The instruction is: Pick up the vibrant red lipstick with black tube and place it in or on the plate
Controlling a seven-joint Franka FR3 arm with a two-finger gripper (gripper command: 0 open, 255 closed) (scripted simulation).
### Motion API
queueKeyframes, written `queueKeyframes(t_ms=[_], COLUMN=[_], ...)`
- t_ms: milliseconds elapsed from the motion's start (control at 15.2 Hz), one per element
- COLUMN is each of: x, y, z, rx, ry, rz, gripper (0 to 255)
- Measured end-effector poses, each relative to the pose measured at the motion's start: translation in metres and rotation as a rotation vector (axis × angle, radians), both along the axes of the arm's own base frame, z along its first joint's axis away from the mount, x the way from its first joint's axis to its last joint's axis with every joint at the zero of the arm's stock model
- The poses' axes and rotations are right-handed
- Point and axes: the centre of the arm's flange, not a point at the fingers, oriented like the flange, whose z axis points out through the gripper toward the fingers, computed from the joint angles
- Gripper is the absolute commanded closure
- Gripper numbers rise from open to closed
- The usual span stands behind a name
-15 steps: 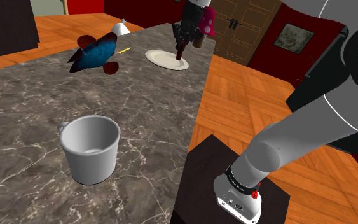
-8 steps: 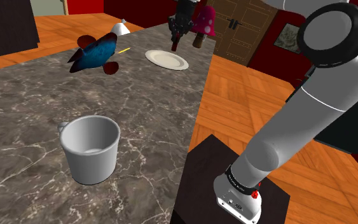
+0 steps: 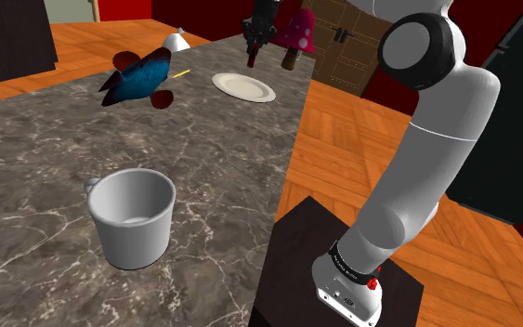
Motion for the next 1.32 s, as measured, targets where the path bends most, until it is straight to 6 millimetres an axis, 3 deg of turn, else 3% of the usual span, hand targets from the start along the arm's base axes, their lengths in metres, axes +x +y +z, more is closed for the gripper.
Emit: queueKeyframes(t_ms=[924,1320], x=[0.004,0.003], y=[-0.002,-0.002], z=[-0.071,-0.076], rx=[0.0,0.0], ry=[0.0,-0.001], rz=[0.0,0.0], gripper=[255,255])
